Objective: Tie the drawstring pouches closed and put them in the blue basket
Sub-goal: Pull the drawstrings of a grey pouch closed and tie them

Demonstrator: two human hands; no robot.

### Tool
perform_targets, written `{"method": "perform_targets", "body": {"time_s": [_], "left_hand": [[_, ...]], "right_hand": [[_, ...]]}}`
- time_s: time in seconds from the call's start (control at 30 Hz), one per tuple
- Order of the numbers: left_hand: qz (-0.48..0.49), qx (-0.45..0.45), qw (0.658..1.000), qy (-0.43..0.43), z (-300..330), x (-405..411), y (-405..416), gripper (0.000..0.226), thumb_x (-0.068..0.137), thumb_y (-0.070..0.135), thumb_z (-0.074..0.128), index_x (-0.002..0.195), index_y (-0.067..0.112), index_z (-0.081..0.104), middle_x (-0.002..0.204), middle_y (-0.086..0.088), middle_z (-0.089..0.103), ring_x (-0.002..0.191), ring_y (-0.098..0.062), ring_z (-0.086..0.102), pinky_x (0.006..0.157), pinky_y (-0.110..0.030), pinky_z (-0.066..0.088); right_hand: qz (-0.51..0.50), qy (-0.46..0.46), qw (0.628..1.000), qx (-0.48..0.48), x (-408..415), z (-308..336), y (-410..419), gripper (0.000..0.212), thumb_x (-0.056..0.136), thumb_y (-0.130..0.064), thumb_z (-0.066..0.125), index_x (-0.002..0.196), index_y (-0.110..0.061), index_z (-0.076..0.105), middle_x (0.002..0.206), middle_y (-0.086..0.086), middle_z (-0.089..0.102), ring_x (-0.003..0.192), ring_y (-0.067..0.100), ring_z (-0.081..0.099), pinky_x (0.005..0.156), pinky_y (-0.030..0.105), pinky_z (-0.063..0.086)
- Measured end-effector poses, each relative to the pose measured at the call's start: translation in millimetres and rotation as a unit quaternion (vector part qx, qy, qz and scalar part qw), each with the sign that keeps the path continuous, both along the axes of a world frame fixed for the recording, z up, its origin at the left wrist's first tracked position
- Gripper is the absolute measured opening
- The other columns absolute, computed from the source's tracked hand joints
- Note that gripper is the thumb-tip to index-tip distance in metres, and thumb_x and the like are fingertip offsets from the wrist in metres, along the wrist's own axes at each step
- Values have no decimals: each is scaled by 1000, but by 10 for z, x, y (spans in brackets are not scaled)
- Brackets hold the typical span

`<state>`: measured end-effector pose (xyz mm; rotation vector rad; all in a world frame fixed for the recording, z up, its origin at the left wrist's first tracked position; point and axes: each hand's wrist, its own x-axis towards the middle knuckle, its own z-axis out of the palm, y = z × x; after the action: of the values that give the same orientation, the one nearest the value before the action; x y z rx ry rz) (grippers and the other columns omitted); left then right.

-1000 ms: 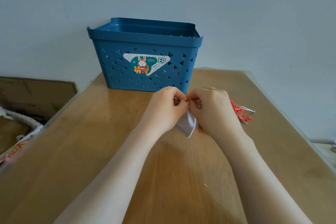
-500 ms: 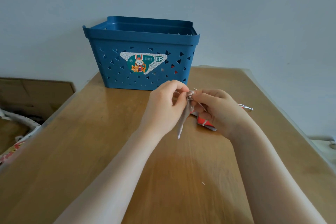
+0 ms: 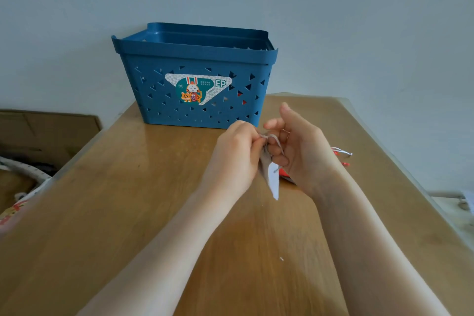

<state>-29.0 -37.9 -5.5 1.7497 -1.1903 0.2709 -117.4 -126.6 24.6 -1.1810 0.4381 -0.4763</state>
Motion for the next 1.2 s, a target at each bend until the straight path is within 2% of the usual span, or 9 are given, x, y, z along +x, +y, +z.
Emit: {"method": "perform_targets", "body": {"time_s": [0.13,0.23,0.3,0.4,0.5,0.57,0.77,0.97,1.2], "left_hand": [[-41,-2,966,256,34,-23,-6,16,94,11,51,81,6,59,81,-7,66,76,-20,63,71,-22,50],[-153,-116,812,551,145,-63,-11,25,94,0,40,77,2,59,72,-5,68,73,-16,66,77,-30,55],[-193,-180,717,645,206,-101,-2,28,92,-5,36,78,-3,60,75,-10,69,73,-16,67,76,-28,56],[-219,-218,671,674,244,-141,15,27,92,-5,35,80,-4,58,73,-12,68,69,-17,67,76,-29,56],[-214,-199,712,638,246,-120,26,24,92,-4,37,79,-1,57,72,-9,67,73,-16,65,77,-28,56],[-211,-172,739,616,238,-85,30,25,92,-4,38,78,-1,58,74,-8,68,76,-15,66,78,-28,56],[-193,-122,800,554,206,-11,45,29,92,-1,37,76,2,62,72,-4,68,75,-12,66,79,-26,55],[-160,-59,872,459,144,23,31,28,92,4,39,79,8,64,80,0,65,82,-13,60,82,-31,46],[-225,-50,910,343,140,93,92,22,88,24,47,73,21,62,106,6,68,110,-8,58,101,-30,38]], "right_hand": [[-12,-1,998,-69,3,-66,-55,14,83,-14,65,87,-11,53,65,9,45,59,20,40,52,24,35],[-44,-28,995,-87,-5,-81,-87,19,80,2,65,77,-13,54,66,10,57,69,27,49,64,39,37],[-49,-49,994,-86,8,-71,-91,25,76,2,66,66,-18,56,62,6,58,66,25,51,62,40,38],[-42,-67,993,-85,20,-64,-88,25,71,-3,64,58,-22,56,62,7,58,66,26,50,59,40,37],[-55,-46,985,-154,-15,-57,-86,23,82,0,63,69,-17,55,65,6,61,65,24,55,60,38,43],[-80,9,960,-269,-53,-34,-63,16,83,-5,66,74,-14,57,64,6,60,59,14,55,53,21,43],[-116,34,918,-378,0,-16,25,21,79,-8,70,63,-19,63,44,-4,42,40,5,31,42,10,26],[-114,23,923,-366,-18,-27,18,16,80,-7,69,67,-15,67,58,27,54,48,16,41,41,11,36],[-94,-26,973,-208,-89,-23,-95,16,84,-4,63,69,-9,63,36,-11,44,30,1,31,34,12,27]]}}
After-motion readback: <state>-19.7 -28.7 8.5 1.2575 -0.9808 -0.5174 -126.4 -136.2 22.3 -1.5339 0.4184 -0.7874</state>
